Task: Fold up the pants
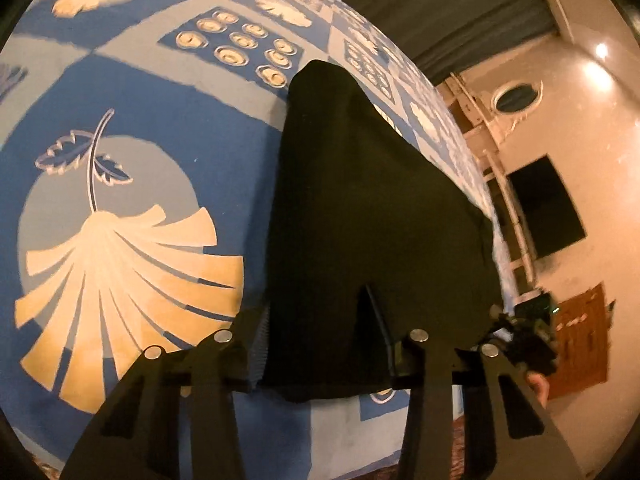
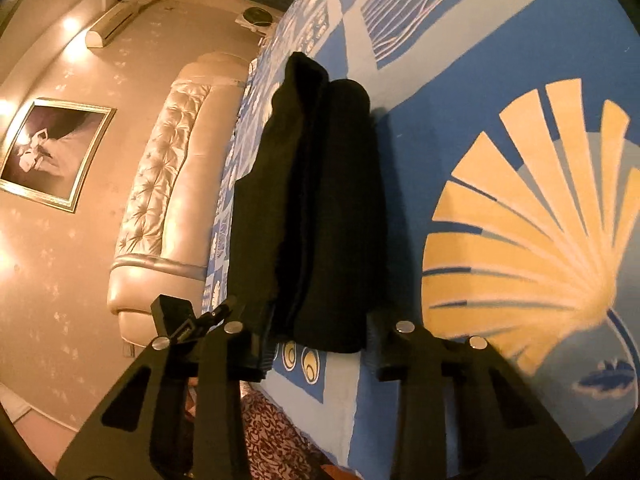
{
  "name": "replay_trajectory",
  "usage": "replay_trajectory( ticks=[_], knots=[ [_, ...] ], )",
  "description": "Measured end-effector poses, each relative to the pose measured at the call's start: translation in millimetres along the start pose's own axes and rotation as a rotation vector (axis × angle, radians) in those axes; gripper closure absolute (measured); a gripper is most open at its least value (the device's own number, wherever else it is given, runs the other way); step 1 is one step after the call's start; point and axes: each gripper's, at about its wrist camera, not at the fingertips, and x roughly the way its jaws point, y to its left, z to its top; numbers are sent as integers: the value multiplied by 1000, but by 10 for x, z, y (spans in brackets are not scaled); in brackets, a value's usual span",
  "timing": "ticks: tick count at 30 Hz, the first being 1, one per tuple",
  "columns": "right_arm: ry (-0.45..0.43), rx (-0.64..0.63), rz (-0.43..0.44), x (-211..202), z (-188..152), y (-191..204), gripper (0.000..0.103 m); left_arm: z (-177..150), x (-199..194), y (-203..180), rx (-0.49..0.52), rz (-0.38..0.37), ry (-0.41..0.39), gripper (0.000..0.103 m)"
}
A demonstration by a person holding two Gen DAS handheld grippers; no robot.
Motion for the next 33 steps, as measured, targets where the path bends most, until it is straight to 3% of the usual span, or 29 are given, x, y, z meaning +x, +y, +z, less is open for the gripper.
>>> replay_trajectory(
  ticks=[3, 9, 13, 18, 27, 33],
  knots=[
    [12, 20, 6, 50, 23, -100, 70, 10, 77, 81, 8, -14, -3, 56],
    [12, 51, 61, 70, 21, -213, 64, 28, 133, 212, -24, -117, -15, 45],
    [6, 70, 105, 44, 5, -237, 60, 1, 150, 144, 11, -143, -20, 29],
    [-15, 101, 113, -83, -45, -247, 49, -88, 179, -38, 101, -82, -43, 19],
    [-41, 92, 58, -286, -225, -178, 33, -226, 80, -92, 67, -2, -47, 17],
    [-43, 87, 0, -358, -341, -134, 28, -352, -25, -97, 51, 52, -42, 17]
  ],
)
